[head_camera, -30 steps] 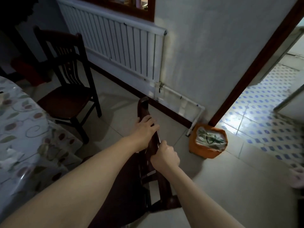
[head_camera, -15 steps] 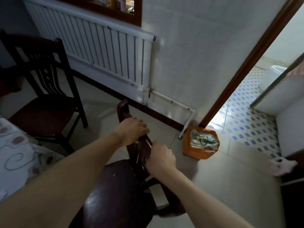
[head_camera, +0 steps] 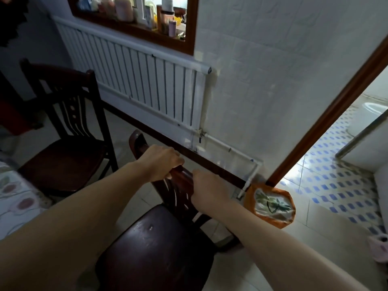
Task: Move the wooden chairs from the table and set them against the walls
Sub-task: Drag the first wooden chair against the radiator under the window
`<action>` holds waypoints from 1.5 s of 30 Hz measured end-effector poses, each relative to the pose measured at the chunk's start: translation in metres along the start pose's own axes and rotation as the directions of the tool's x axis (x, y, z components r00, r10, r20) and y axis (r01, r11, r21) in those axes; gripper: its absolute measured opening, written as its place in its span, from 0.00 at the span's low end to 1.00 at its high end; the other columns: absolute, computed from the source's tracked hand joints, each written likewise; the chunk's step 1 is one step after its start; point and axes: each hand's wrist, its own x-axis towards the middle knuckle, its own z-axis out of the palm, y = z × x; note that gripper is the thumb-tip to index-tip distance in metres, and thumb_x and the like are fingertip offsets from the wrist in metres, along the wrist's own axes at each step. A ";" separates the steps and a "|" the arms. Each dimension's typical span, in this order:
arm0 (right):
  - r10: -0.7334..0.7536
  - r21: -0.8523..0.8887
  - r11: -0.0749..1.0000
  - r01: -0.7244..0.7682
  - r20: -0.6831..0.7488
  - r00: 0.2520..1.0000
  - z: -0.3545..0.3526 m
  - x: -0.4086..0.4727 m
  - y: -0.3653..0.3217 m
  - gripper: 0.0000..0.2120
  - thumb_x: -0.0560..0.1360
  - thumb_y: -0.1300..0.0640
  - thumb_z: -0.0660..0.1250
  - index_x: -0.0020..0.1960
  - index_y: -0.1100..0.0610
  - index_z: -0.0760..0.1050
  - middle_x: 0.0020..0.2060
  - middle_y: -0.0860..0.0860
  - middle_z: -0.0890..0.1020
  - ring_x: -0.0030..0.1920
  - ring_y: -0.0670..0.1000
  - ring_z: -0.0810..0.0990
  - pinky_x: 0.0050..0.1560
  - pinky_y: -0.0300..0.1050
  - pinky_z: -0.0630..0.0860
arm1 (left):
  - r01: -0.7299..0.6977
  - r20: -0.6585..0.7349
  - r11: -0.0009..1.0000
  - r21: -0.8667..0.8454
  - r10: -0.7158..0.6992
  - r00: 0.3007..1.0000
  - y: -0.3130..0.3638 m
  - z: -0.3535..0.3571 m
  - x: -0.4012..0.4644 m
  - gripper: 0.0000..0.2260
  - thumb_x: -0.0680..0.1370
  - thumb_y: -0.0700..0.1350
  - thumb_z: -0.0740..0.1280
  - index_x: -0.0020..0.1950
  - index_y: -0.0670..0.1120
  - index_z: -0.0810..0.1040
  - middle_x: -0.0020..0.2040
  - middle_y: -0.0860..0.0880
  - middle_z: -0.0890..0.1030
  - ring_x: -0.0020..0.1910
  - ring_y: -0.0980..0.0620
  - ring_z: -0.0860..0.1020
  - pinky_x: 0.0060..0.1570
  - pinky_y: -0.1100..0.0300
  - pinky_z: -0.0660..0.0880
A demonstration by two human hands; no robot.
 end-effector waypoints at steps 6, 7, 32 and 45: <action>-0.039 -0.033 0.999 0.039 0.010 0.999 -0.044 0.062 0.062 0.16 0.72 0.61 0.66 0.59 0.60 0.70 0.55 0.59 0.77 0.54 0.60 0.78 0.47 0.49 0.74 | 0.046 0.033 0.998 0.051 -0.048 0.998 -0.009 -0.020 0.090 0.19 0.70 0.51 0.71 0.58 0.51 0.74 0.52 0.49 0.78 0.52 0.47 0.76 0.43 0.56 0.69; -0.040 -0.036 0.999 0.041 0.014 0.999 -0.050 0.074 0.073 0.16 0.73 0.61 0.66 0.60 0.60 0.70 0.55 0.59 0.77 0.54 0.60 0.78 0.48 0.49 0.74 | 0.048 0.051 0.997 0.059 -0.051 0.997 -0.010 -0.024 0.107 0.18 0.70 0.51 0.71 0.58 0.51 0.74 0.52 0.49 0.78 0.53 0.46 0.77 0.44 0.55 0.70; 0.113 -0.087 0.990 -0.111 0.023 0.993 -0.147 0.368 0.298 0.09 0.72 0.66 0.64 0.52 0.59 0.74 0.49 0.56 0.79 0.48 0.55 0.78 0.38 0.41 0.66 | -0.087 -0.007 0.995 -0.042 0.087 0.996 -0.095 -0.013 0.481 0.11 0.72 0.50 0.69 0.51 0.49 0.74 0.45 0.50 0.78 0.45 0.48 0.77 0.37 0.56 0.68; 0.272 -0.129 0.948 -0.291 -0.144 0.951 -0.148 0.453 0.367 0.10 0.77 0.67 0.58 0.56 0.59 0.70 0.48 0.57 0.78 0.46 0.55 0.77 0.38 0.44 0.64 | -0.016 -0.093 0.996 -0.093 0.008 0.996 -0.110 0.032 0.600 0.11 0.74 0.45 0.66 0.55 0.46 0.71 0.50 0.47 0.79 0.49 0.47 0.76 0.41 0.56 0.65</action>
